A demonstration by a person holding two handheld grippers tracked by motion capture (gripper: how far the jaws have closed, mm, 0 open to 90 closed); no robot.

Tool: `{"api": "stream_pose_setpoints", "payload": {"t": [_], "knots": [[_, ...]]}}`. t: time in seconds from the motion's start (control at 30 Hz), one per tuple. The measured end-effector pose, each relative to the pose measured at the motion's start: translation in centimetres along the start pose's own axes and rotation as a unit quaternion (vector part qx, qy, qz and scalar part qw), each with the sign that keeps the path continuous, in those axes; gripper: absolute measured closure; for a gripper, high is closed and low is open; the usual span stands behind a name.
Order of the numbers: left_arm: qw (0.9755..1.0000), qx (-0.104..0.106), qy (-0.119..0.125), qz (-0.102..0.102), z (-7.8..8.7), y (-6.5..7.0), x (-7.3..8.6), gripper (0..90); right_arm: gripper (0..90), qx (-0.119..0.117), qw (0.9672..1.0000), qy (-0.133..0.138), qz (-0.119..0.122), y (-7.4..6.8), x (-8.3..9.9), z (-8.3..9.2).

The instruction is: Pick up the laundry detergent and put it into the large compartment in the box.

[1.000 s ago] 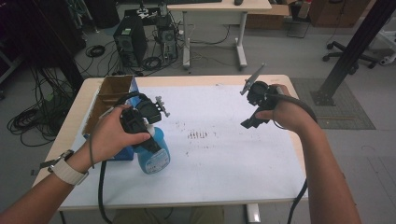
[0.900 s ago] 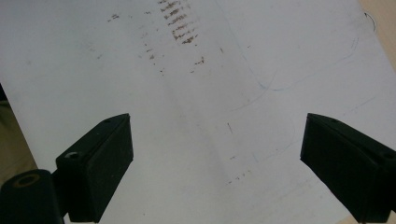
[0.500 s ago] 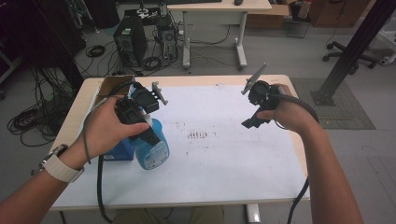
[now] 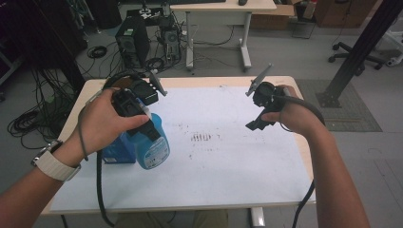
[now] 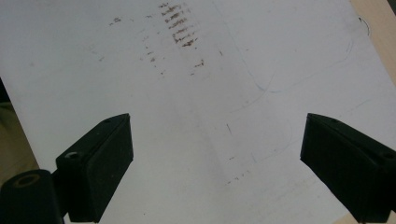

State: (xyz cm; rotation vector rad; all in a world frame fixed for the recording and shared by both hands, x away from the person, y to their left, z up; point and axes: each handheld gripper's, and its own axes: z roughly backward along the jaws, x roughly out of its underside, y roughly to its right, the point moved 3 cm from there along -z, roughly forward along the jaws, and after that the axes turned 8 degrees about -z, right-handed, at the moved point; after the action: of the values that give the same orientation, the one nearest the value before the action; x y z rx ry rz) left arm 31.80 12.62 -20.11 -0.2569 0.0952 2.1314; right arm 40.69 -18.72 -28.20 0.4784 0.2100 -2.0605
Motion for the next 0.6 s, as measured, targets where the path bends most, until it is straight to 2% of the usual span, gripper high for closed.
{"api": "stream_pose_setpoints", "payload": {"t": [0.33, 0.6], "knots": [[0.9998, -0.006, 0.0, 0.02, 1.7, -0.5, -0.1, 37.5, 9.2, -0.001, 1.0, 0.001, 0.001, 0.0, 0.0, 0.0], [0.9993, -0.004, 0.0, 0.037, 2.8, -1.0, 0.1, 37.5, 9.3, 0.0, 1.0, 0.004, 0.002, 0.0, -0.1, 0.1]]}}
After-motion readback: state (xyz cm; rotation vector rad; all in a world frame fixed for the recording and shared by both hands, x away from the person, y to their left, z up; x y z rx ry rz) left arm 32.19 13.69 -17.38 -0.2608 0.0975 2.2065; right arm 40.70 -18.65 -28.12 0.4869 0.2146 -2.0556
